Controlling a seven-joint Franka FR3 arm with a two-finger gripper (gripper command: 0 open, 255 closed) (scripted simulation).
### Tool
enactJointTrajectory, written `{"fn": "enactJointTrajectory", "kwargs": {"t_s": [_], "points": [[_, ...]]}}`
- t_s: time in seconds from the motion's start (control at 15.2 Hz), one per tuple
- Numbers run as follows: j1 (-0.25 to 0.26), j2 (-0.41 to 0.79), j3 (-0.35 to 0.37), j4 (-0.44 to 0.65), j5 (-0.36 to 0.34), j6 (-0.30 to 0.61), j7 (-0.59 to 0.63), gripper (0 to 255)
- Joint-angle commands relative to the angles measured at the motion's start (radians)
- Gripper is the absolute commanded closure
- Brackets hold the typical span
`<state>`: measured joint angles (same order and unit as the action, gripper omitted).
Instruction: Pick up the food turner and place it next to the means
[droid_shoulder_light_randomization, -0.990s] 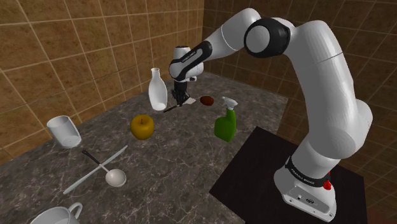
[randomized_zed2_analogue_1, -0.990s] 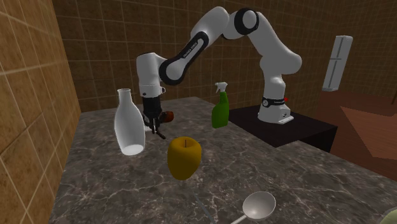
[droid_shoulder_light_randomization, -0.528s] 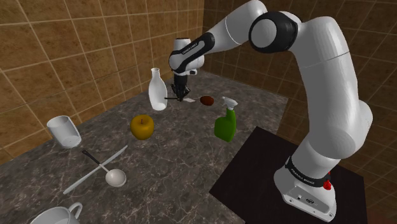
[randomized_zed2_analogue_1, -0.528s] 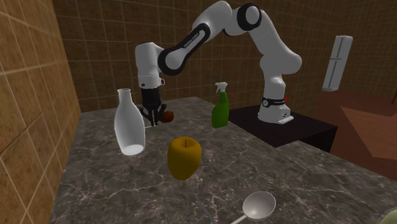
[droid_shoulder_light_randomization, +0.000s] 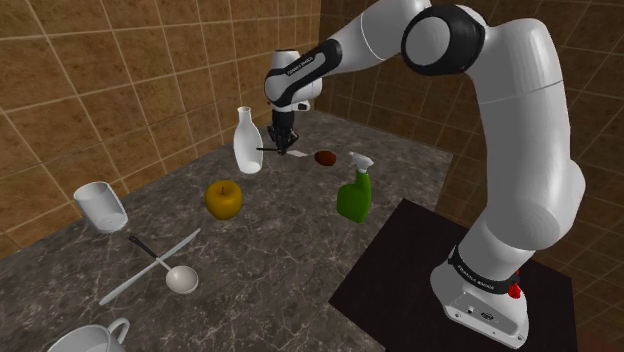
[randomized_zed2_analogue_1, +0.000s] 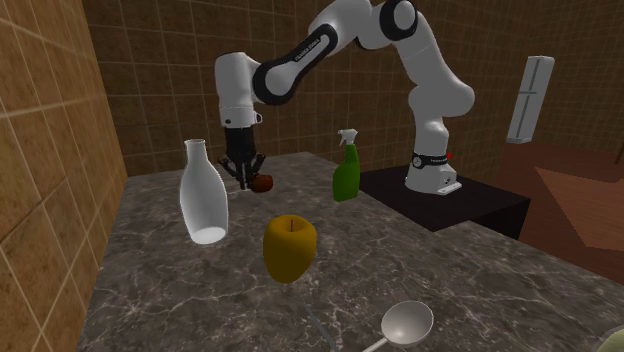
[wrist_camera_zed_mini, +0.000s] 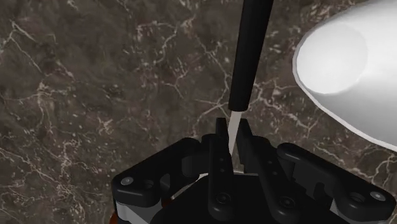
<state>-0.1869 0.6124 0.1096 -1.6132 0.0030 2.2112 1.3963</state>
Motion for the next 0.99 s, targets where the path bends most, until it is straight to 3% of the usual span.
{"fn": "enactJointTrajectory", "kwargs": {"t_s": [0.0, 0.46, 0.92], "points": [[0.020, -0.041, 0.007, -0.070, 0.000, 0.030, 0.029, 255], [0.103, -0.175, 0.041, -0.295, 0.001, 0.128, 0.148, 255], [0.196, -0.271, 0.083, -0.453, 0.000, 0.198, 0.286, 255]]}}
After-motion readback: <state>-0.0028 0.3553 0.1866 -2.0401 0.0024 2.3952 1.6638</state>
